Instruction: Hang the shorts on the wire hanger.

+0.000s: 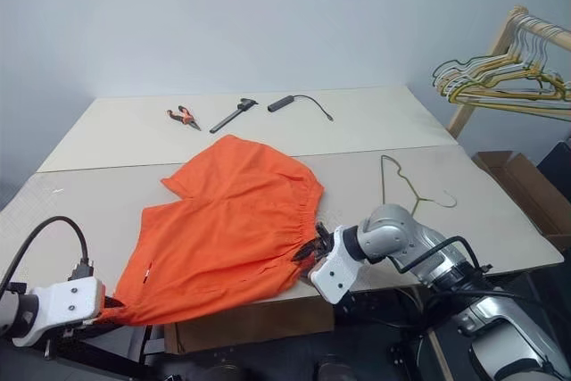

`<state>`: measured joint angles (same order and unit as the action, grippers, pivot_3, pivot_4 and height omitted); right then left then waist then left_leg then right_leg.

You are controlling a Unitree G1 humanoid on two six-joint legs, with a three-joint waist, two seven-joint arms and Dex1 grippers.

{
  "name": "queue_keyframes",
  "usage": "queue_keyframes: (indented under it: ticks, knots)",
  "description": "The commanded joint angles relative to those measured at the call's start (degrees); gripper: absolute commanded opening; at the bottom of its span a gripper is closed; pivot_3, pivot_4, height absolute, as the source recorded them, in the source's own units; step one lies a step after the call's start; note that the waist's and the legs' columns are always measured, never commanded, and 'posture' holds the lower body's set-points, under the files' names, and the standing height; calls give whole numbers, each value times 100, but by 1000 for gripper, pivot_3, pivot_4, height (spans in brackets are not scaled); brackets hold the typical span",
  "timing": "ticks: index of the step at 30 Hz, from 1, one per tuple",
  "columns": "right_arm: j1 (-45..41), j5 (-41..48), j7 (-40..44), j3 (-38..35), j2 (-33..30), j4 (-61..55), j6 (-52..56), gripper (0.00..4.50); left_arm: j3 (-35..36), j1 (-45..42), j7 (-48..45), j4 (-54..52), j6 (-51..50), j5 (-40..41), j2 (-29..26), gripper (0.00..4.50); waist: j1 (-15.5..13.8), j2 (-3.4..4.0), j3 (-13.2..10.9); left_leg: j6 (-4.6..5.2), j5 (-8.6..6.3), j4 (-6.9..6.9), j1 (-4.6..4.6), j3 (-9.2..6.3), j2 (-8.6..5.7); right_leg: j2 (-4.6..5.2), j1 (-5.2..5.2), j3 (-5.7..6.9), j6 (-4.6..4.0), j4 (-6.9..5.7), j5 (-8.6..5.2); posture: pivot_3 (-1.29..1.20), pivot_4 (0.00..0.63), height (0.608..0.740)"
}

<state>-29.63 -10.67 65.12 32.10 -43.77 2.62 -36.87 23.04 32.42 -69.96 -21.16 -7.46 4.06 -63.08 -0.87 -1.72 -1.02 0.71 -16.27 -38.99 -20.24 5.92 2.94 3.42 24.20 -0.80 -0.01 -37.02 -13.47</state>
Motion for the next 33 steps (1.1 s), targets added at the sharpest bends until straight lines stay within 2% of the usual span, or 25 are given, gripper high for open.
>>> queue_keyframes:
  ticks: [1, 4, 5, 8, 11, 14, 16, 19, 22, 26, 33]
  knots:
    - [110, 692, 309, -252, -175, -460, 416, 3457, 366, -14, -224, 62, 12, 22, -160, 3042, 3, -5, 0, 0, 0, 0, 0, 0, 1, 0, 0, 0, -1, 0, -1, 99, 0, 740]
    - [236, 1362, 451, -630, -381, -725, 1030, 4499, 683, -126, -397, 43, -51, 283, -128, 4055, 5, -7, -3, 0, 0, 0, 0, 0, 1, 0, 0, 0, -2, -1, -1, 95, 0, 740]
    - [275, 1554, 470, -770, -439, -797, 1247, 4500, 790, -178, -450, 28, -87, 410, -86, 4406, 5, -8, -4, 0, 0, 0, 2, -1, 2, 1, -2, 0, -3, -1, -1, 93, 0, 740]
    - [337, 1977, 106, -1365, -476, -997, 2425, 4500, 1190, -404, -631, 54, -188, 960, 60, 4460, 7, -10, -4, 0, 0, 0, 2, -3, 3, 2, -1, 1, -3, 0, -1, 84, 0, 740]
    - [202, 1977, -588, -1822, -371, -1028, 4424, 4500, 1382, -789, -540, 210, -74, 1313, 280, 4460, 9, -10, -4, -2, -1, 0, 2, -4, 5, 2, 2, 3, -4, -1, -2, 72, 0, 740]
    - [-20, 1945, -1312, -2114, -102, -919, 6196, 4500, 1266, -1341, -482, 172, -20, 1896, 577, 4460, 14, -9, -4, -2, -1, 1, -2, -2, 4, 2, 5, 2, -5, -1, -1, 62, 0, 740]
    - [-346, 1941, -2101, -2423, 353, -604, 7613, 4500, 1015, -1798, -324, -31, -172, 2369, 829, 4460, 26, -10, -4, -3, -1, 1, -5, -1, 4, 1, 8, 1, -6, -2, 0, 52, 0, 740]
    - [-753, 1876, -2966, -2867, 899, -127, 8868, 4500, 694, -2322, -167, -243, -304, 2773, 1049, 4460, 31, -10, -4, -3, -1, 1, -4, 0, 2, 1, 6, -3, 26, -6, 23, 40, 0, 740]
    - [-1051, 1774, -3718, -3200, 1342, 496, 9423, 4500, 404, -2928, -21, -293, -418, 3101, 1154, 4460, 29, -9, -4, -4, -1, 4, -13, -1, -2, -2, 9, -3, 29, -3, 24, 32, 0, 740]
    - [-1205, 1618, -4439, -3390, 1731, 1249, 9446, 4500, 84, -3423, 3, -237, -434, 3204, 1173, 4460, 73, -8, -4, -4, -1, 8, -23, -4, -7, -4, 14, -2, 32, 3, 25, 28, 0, 740]
    - [-1274, 1757, -4636, -3690, 1970, 2002, 9377, 4500, -259, -3599, -102, -204, -366, 3225, 1191, 4460, 226, -3, -7, -3, -1, 8, -26, -10, -10, -4, 11, -9, 43, 11, 29, 32, 0, 740]
